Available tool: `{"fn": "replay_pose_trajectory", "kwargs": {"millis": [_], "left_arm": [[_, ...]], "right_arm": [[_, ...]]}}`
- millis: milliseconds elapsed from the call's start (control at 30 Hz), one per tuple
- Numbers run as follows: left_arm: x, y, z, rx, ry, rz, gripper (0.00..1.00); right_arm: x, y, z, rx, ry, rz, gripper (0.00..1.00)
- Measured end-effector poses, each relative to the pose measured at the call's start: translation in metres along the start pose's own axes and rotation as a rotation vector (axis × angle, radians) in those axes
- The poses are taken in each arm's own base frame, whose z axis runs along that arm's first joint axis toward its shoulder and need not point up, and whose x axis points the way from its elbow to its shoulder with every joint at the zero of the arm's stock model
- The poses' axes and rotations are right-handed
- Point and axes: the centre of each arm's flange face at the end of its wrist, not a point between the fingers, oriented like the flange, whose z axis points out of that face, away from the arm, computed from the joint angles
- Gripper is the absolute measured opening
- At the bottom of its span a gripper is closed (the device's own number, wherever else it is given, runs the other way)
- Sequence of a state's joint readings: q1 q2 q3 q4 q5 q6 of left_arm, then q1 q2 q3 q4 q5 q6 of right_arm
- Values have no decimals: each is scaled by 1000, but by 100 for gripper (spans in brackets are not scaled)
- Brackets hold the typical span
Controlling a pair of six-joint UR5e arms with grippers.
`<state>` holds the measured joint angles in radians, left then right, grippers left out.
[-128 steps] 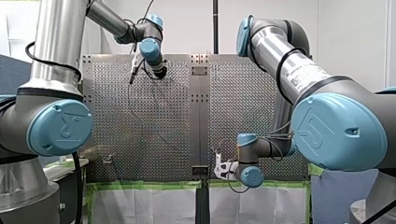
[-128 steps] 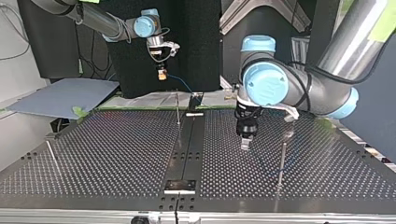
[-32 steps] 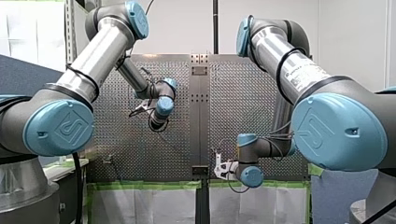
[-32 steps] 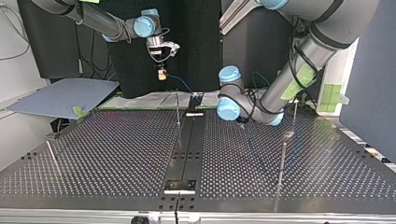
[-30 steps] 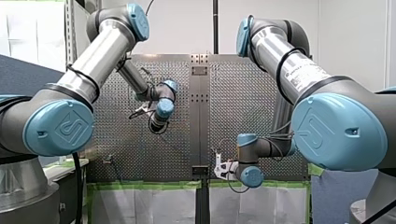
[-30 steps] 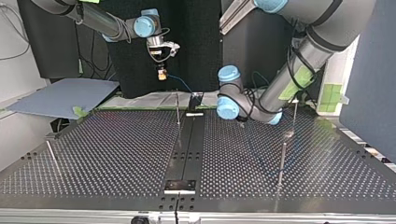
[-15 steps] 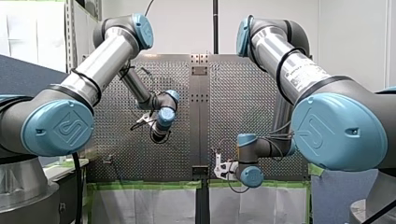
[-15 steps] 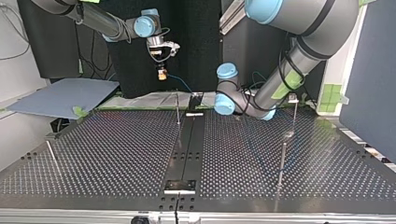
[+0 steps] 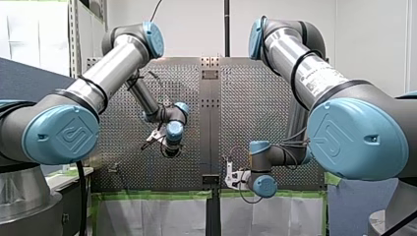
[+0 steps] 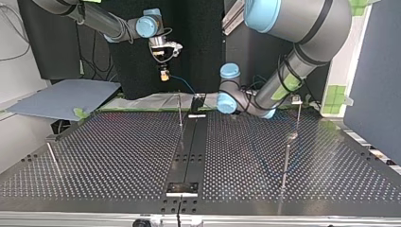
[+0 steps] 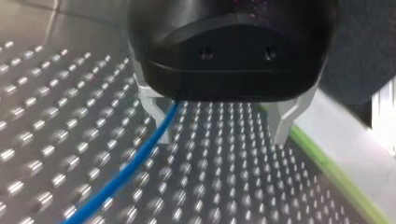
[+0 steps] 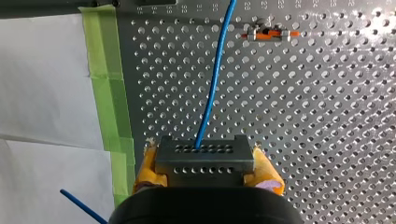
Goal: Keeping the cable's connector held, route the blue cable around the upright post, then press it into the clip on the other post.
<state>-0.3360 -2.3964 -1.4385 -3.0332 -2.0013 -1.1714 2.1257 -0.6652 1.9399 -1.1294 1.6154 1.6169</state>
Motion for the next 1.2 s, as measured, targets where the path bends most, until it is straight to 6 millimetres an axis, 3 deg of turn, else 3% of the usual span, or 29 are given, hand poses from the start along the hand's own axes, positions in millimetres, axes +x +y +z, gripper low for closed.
{"fn": "replay_pose_trajectory", "kwargs": {"millis": [700, 1200], "left_arm": [[-7, -35, -3, 210, -84, -200, 100], [-13, -69, -21, 353, -99, -326, 100]], "right_arm": [[1, -2, 1, 11, 6, -1, 0], [0, -2, 0, 16, 1, -1, 0]]}}
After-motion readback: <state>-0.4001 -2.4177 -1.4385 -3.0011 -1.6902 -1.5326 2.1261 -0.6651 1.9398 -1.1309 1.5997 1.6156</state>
